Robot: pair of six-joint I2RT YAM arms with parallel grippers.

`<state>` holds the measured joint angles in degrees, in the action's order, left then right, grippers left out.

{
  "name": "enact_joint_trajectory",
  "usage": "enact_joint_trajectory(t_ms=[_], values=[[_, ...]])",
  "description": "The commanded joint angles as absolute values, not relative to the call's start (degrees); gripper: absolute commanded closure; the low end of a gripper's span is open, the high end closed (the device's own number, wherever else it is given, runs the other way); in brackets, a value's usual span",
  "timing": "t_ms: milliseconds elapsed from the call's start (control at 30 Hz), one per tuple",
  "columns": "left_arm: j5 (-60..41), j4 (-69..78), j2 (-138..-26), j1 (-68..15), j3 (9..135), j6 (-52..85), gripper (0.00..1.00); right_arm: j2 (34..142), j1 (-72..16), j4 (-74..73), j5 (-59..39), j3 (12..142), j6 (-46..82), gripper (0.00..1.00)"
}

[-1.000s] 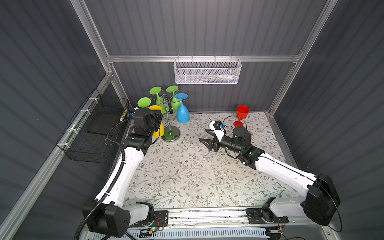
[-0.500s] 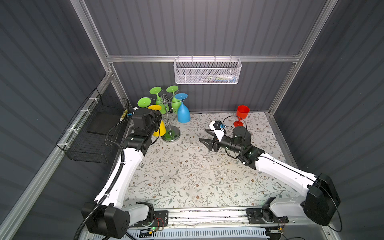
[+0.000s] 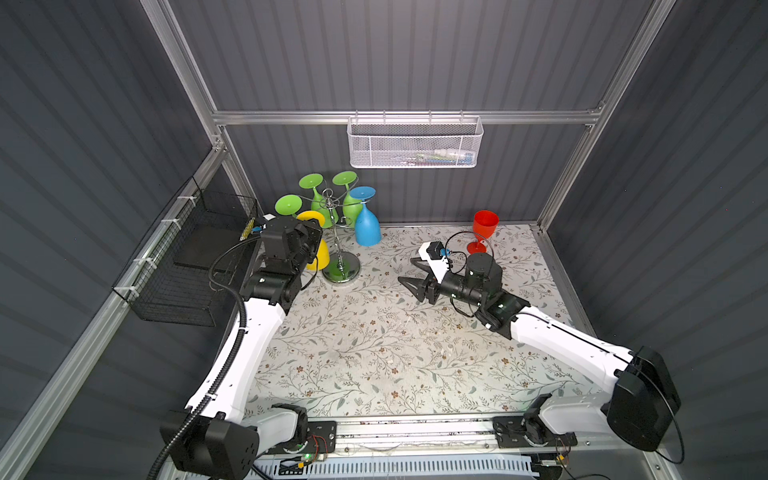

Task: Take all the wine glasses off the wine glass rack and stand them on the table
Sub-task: 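Close the left gripper on the yellow glass foot at the rack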

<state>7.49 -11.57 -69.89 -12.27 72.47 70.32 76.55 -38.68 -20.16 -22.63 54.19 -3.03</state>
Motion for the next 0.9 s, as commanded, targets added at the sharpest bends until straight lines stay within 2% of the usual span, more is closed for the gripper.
enact_joint_trajectory(t_ms=[0,267,700,800,867], values=[[6.80,-14.02,-68.67,-11.95,73.66,68.76,0.69,76.64,-38.86,-21.80,-22.83,54.14,-2.81,0.32],[6.02,-16.16,-68.66,-11.95,74.25,68.28,0.52,76.86,-38.86,-21.84,-22.69,54.14,-2.90,0.31],[4.57,-16.81,-70.22,-11.95,75.19,68.00,0.47,77.05,-38.89,-21.81,-22.80,54.23,-2.90,0.31],[4.61,-16.99,-69.87,-11.95,75.18,67.90,0.43,76.97,-38.87,-21.83,-22.77,54.23,-2.88,0.31],[4.58,-17.18,-69.79,-11.95,75.23,67.89,0.34,76.89,-38.92,-21.80,-22.77,54.15,-2.90,0.31]])
